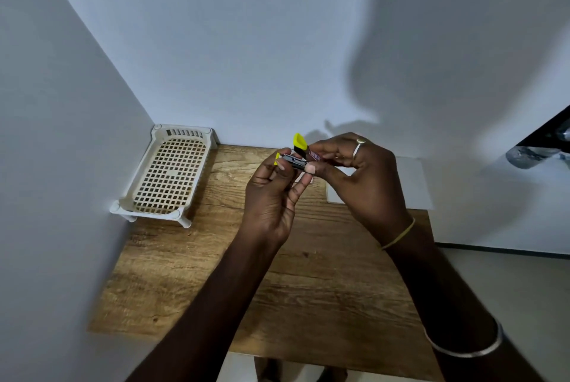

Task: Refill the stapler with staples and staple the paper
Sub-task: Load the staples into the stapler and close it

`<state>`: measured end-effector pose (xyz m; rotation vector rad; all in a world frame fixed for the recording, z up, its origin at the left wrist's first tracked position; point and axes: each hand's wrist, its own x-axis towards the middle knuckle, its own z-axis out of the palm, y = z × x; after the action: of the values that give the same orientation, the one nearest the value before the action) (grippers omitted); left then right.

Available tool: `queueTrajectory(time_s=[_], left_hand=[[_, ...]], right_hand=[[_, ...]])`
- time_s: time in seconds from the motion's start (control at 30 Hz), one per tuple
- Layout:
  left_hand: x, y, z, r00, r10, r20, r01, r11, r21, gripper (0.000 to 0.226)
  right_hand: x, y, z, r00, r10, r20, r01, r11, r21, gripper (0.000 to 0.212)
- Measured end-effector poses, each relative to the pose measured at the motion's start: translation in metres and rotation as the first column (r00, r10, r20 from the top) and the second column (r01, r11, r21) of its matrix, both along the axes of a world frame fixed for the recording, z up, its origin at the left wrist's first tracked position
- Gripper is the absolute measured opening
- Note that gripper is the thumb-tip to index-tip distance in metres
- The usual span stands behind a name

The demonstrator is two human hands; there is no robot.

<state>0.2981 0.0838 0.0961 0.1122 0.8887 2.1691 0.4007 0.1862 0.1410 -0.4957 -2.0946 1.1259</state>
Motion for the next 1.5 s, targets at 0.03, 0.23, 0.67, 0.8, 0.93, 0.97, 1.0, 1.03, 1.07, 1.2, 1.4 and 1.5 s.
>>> queueTrajectory(time_s=[0.03, 0.23, 0.67, 0.8, 0.93, 0.97, 1.0, 1.03, 1.07, 1.2, 1.4, 1.5], left_hand=[[0.000, 0.000, 0.001, 1.000, 0.000, -0.006, 0.000, 1.000, 0.004, 0.026], [0.000, 0.005, 0.005, 0.999, -0.003, -0.046, 0.002, 1.000, -0.011, 0.032], [0.001, 0.008, -0.005, 0.999, 0.019, -0.043, -0.020, 0.999, -0.027, 0.013], [-0.002, 0.007, -0.003, 0.998, 0.016, -0.068, -0.017, 1.000, -0.020, 0.017], [-0.003, 0.006, -0.004, 0.998, -0.001, -0.069, -0.001, 1.000, -0.020, 0.022], [-0.003, 0.005, -0.005, 0.995, -0.009, -0.096, 0.007, 1.000, -0.018, 0.021], [-0.002, 0.005, -0.006, 0.993, -0.019, -0.120, 0.017, 1.000, -0.015, 0.023], [-0.002, 0.004, -0.007, 0.989, -0.029, -0.146, 0.027, 0.999, -0.020, 0.022], [-0.002, 0.003, -0.007, 0.984, -0.041, -0.172, 0.037, 0.999, -0.025, 0.021], [-0.008, -0.003, -0.014, 0.945, -0.116, -0.307, 0.099, 0.992, -0.073, 0.032], [-0.027, -0.018, -0.035, 0.733, -0.320, -0.601, 0.141, 0.935, -0.326, 0.061], [-0.024, -0.019, -0.052, 0.610, -0.408, -0.679, 0.044, 0.873, -0.485, 0.057]], right_hand=[[0.000, 0.000, 0.001, 1.000, -0.001, 0.001, 0.001, 1.000, 0.025, 0.022], [-0.003, -0.004, 0.002, 0.999, -0.009, 0.032, 0.006, 0.994, 0.113, 0.027], [-0.002, 0.005, -0.003, 0.997, 0.010, 0.076, -0.020, 0.992, 0.127, 0.015], [-0.003, 0.010, -0.010, 0.997, 0.005, 0.075, 0.004, 0.992, -0.129, 0.015], [0.001, 0.018, -0.015, 0.977, 0.146, 0.155, -0.089, 0.941, -0.328, 0.037], [0.002, 0.020, -0.016, 0.967, 0.179, 0.180, -0.109, 0.933, -0.342, 0.039], [0.004, 0.021, -0.017, 0.961, 0.199, 0.194, -0.123, 0.930, -0.345, 0.039], [0.005, 0.022, -0.019, 0.959, 0.206, 0.194, -0.131, 0.931, -0.341, 0.037], [0.006, 0.022, -0.020, 0.962, 0.199, 0.185, -0.130, 0.935, -0.329, 0.035], [0.011, 0.019, -0.028, 0.971, 0.117, 0.208, -0.073, 0.976, -0.206, 0.032], [0.024, 0.022, -0.049, 0.937, -0.054, 0.344, -0.006, 0.986, 0.169, 0.040], [0.028, 0.018, -0.067, 0.891, -0.108, 0.441, -0.066, 0.931, 0.360, 0.040]])
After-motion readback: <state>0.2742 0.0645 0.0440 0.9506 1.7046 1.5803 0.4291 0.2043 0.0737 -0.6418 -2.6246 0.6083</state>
